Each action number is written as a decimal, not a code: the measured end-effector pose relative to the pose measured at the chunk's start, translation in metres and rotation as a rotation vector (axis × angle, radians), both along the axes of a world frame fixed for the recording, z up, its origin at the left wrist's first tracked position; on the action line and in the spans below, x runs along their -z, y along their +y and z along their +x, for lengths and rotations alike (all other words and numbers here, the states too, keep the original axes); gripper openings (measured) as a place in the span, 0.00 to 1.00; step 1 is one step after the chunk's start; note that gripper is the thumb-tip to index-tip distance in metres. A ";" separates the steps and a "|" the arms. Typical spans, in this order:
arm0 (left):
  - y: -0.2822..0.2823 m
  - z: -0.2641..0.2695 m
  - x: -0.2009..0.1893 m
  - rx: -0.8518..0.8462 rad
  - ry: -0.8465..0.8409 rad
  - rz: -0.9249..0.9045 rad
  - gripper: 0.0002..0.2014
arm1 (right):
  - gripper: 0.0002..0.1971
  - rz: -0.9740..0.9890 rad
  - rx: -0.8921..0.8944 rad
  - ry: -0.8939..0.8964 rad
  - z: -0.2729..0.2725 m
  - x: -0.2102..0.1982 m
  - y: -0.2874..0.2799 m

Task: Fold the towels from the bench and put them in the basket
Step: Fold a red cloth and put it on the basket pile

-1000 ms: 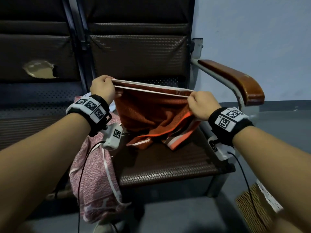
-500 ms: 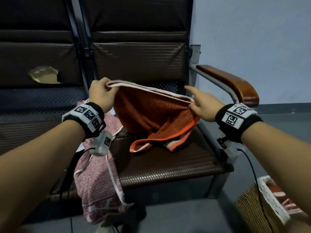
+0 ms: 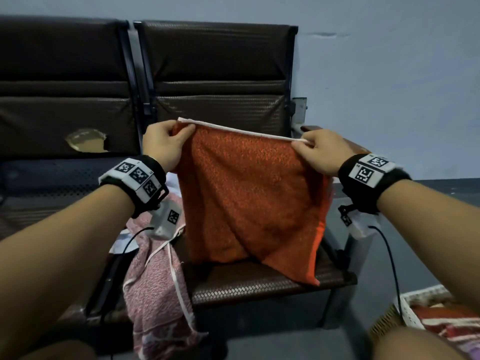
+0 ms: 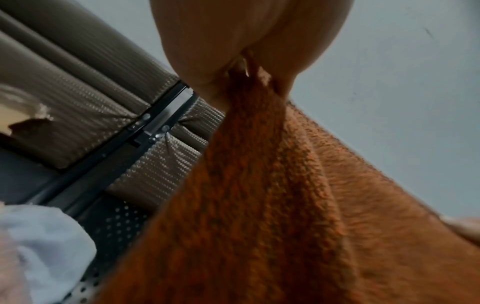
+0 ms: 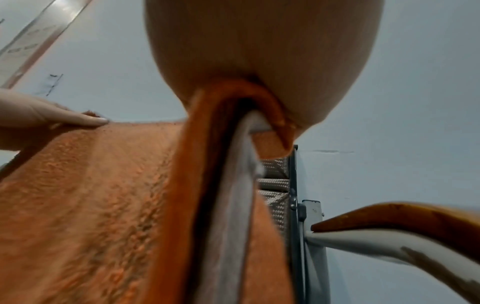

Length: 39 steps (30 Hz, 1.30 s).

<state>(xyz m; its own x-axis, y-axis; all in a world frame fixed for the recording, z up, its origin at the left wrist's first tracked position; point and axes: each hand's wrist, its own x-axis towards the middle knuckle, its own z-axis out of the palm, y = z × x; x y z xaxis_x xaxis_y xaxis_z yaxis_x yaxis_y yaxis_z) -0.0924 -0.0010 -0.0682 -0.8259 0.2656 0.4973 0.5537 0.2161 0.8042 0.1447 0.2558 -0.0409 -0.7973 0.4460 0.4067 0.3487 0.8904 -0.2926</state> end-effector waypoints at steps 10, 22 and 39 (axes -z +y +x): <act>0.048 0.075 -0.032 0.165 -0.310 0.369 0.22 | 0.24 -0.599 -0.102 0.186 -0.038 -0.016 -0.019; 0.059 0.125 -0.021 0.481 -0.315 0.161 0.09 | 0.15 -0.923 -0.278 0.043 -0.021 -0.025 -0.057; 0.094 0.031 -0.004 0.398 -0.255 -0.065 0.06 | 0.07 -0.376 -0.008 -0.217 -0.045 -0.007 0.010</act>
